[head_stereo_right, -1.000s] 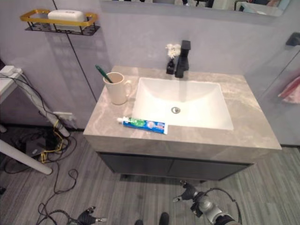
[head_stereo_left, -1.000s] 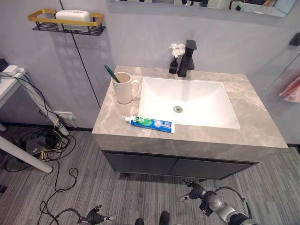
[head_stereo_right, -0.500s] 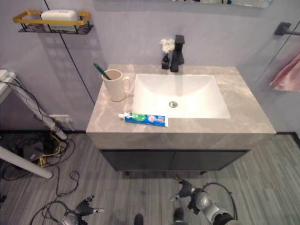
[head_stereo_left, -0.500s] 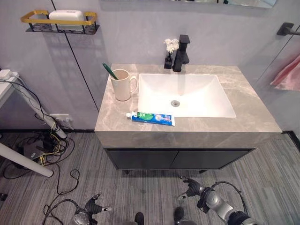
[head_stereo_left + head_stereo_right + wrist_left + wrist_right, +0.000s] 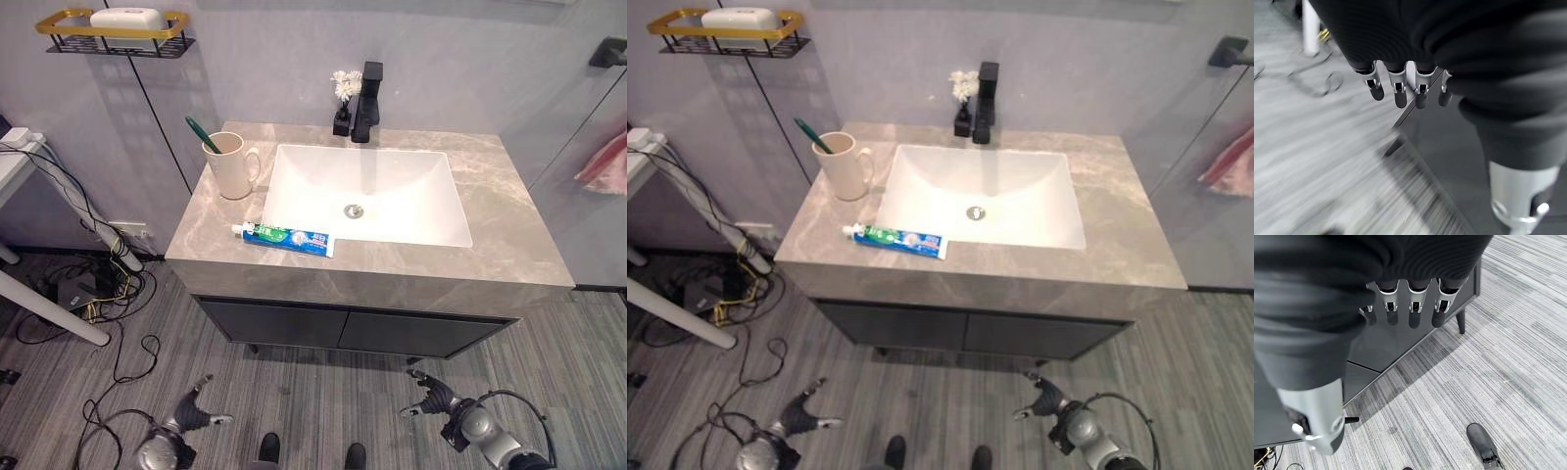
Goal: Put brush and paste in cup on sink, flatten towel.
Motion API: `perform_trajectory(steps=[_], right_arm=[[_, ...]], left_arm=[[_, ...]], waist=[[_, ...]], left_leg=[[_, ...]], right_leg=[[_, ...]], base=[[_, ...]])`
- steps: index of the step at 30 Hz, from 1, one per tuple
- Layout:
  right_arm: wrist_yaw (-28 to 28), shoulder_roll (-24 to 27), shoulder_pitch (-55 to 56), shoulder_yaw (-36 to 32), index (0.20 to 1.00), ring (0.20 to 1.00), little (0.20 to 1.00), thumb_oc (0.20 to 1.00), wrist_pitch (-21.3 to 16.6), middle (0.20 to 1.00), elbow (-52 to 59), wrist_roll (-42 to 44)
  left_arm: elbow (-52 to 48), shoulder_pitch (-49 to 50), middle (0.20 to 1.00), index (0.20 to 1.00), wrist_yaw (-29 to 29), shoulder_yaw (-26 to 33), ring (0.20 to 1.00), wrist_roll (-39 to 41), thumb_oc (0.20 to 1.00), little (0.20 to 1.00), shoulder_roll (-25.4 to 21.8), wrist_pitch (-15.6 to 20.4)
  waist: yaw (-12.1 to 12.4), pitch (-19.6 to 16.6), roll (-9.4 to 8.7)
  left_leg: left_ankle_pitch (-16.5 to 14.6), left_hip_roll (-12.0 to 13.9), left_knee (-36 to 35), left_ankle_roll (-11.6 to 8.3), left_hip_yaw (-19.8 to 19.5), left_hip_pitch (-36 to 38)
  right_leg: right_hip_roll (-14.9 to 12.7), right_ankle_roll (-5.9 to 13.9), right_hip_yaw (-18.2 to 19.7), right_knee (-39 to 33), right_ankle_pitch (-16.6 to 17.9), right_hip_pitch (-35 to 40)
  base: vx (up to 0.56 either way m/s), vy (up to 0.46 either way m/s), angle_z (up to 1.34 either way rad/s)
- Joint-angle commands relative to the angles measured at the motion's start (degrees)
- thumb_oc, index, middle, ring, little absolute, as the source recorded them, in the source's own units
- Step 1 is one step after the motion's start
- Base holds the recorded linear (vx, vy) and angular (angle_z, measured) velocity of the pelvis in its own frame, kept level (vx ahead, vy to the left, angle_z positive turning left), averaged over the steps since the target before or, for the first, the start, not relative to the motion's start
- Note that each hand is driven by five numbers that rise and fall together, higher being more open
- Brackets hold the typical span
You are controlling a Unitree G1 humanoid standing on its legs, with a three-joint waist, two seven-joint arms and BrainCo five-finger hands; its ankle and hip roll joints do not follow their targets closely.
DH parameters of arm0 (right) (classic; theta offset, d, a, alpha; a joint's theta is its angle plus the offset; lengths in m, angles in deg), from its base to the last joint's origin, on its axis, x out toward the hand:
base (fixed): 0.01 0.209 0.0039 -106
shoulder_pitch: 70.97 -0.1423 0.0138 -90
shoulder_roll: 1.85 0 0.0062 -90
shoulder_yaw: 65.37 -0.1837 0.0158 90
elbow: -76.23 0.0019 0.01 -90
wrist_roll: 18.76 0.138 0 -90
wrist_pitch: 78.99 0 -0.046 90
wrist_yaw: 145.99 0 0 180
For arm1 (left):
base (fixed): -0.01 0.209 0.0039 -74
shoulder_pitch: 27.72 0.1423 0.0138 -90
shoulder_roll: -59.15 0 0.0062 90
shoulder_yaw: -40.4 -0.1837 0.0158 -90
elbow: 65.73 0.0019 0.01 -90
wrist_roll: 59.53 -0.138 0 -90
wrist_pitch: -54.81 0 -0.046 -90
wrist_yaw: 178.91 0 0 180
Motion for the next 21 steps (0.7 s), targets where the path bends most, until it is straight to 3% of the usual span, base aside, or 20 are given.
perform_trajectory(steps=[1,2,4,6,10,15,18,20,21], right_arm=[[0.6,-1.0,-1.5,-0.4,1.000,1.000,1.000,1.000,-1.3,1.000,-1.7,2.3],[0.6,-0.9,-1.3,-0.9,1.000,1.000,1.000,1.000,-1.3,1.000,-2.1,2.1],[0.3,-0.9,-1.0,-0.7,1.000,1.000,1.000,1.000,-1.2,1.000,-1.9,2.0],[-0.5,-0.6,0.1,-0.5,1.000,1.000,1.000,1.000,-0.9,1.000,-1.1,0.9],[-1.5,-0.5,1.3,0.2,1.000,1.000,1.000,1.000,-0.3,1.000,-0.5,0.3],[-2.5,-0.4,2.4,0.9,1.000,1.000,1.000,1.000,0.1,1.000,-0.3,-0.3],[-3.1,0.0,3.0,1.1,1.000,1.000,1.000,1.000,0.4,1.000,0.3,-0.7],[-3.1,0.1,3.1,0.8,1.000,1.000,1.000,1.000,0.5,1.000,0.3,-0.7],[-3.2,0.3,3.2,1.2,1.000,1.000,1.000,1.000,0.6,1.000,0.6,-0.9]], left_arm=[[-1.6,0.9,1.000,1.000,-0.4,3.4,1.000,-4.5,1.000,1.000,-6.4,2.4],[-8.8,4.1,1.000,1.000,-0.1,8.2,1.000,-5.2,1.000,1.000,-9.3,3.1],[-11.5,5.6,1.000,1.000,0.0,10.8,1.000,-5.7,1.000,1.000,-10.9,3.3],[-20.6,8.5,1.000,1.000,-0.6,19.2,1.000,-5.0,1.000,1.000,-14.5,4.0],[-25.8,6.8,1.000,1.000,-2.9,25.7,1.000,-2.2,1.000,1.000,-16.9,4.6],[-26.4,1.8,1.000,1.000,-4.5,26.5,1.000,-0.1,1.000,1.000,-18.9,5.1],[-25.5,-5.5,1.000,1.000,-4.9,24.2,1.000,2.1,1.000,1.000,-21.3,5.3],[-25.3,-6.0,1.000,1.000,-4.9,23.7,1.000,2.2,1.000,1.000,-21.3,5.3],[-24.1,-12.0,1.000,1.000,-4.3,19.7,1.000,4.4,1.000,1.000,-22.4,5.4]], waist=[[2.2,-1.9,-0.91],[3.0,-1.7,-0.50],[3.1,-1.9,-0.35],[3.4,-2.0,0.13],[2.9,-2.0,0.72],[1.9,-2.0,1.20],[0.4,-2.0,1.80],[0.6,-2.0,1.80],[-1.0,-1.7,2.28]], left_leg=[[0.0,0.5,0.1,-0.89,-0.4,-0.3],[0.5,0.2,0.1,-0.85,-0.6,-0.8],[-0.1,0.3,0.1,-0.92,-0.6,-0.6],[-0.3,-0.1,0.1,-0.97,-0.6,-1.1],[-0.3,-0.6,0.1,-0.89,-0.1,-1.6],[-0.6,-0.9,0.1,-0.74,0.6,-2.2],[-0.6,-1.2,0.1,-0.71,1.5,-2.9],[-0.6,-1.2,0.1,-0.70,1.5,-3.0],[-0.6,-1.4,0.1,-0.68,2.3,-3.4]], right_leg=[[-6.0,4.88,0.8,0.4,3.1,-1.9],[-6.4,4.92,0.8,0.4,3.6,-2.3],[-6.4,5.06,0.9,0.4,3.1,-2.2],[-6.8,5.34,1.1,0.4,3.1,-2.6],[-7.3,5.66,1.9,0.4,3.7,-3.7],[-7.6,5.87,3.2,0.4,4.3,-5.0],[-7.8,6.02,4.1,0.4,4.8,-6.5],[-7.8,6.03,4.2,0.4,4.8,-6.6],[-8.1,6.28,5.1,0.4,5.3,-7.7]], base=[[0.02,0.049,-0.06],[0.03,0.033,-0.06],[0.04,0.026,-0.03],[0.02,0.039,0.06],[-0.01,0.029,-0.01],[-0.02,0.035,-0.08],[-0.02,0.040,-0.24],[-0.01,0.025,-0.14],[-0.03,0.046,-0.15]])
